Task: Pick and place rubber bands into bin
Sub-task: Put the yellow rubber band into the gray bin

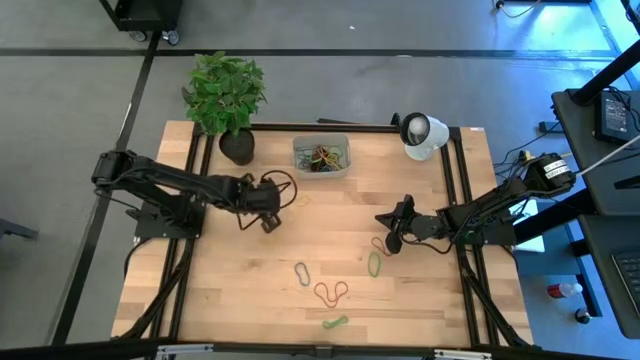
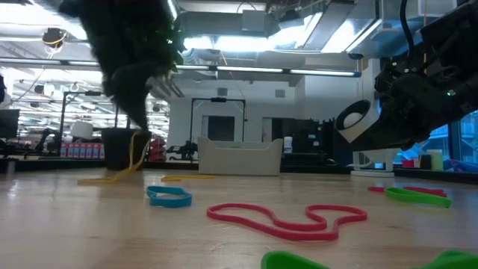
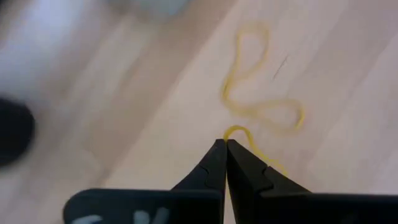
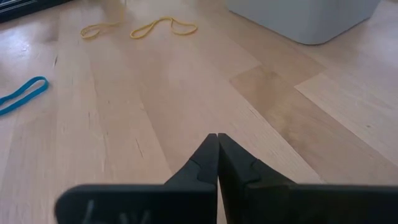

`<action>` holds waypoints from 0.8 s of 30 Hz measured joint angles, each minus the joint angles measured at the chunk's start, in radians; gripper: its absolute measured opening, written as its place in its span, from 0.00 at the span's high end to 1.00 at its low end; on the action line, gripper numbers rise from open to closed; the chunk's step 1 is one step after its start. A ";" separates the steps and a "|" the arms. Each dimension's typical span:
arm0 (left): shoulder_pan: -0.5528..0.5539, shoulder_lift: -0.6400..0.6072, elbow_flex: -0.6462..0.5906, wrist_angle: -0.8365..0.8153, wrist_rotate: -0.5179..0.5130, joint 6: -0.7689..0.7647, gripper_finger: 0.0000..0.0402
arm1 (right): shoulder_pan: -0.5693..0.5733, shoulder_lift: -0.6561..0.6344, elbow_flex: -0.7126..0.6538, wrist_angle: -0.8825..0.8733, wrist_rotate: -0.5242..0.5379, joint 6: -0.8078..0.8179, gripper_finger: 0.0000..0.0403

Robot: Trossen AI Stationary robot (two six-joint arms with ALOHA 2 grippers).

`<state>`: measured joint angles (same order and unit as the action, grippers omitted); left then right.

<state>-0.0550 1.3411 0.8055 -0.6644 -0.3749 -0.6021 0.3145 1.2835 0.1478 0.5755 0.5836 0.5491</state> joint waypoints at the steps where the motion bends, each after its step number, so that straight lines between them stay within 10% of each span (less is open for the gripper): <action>1: -0.004 0.000 0.027 -0.003 -0.019 0.028 1.00 | 0.000 0.000 0.000 0.000 0.000 0.000 0.99; 24: 0.371 0.165 0.483 0.131 -0.085 0.530 1.00 | 0.000 0.000 0.000 0.004 0.000 -0.007 0.99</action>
<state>0.3159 1.5063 1.2889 -0.5339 -0.4595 -0.0720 0.3141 1.2835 0.1475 0.5797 0.5838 0.5419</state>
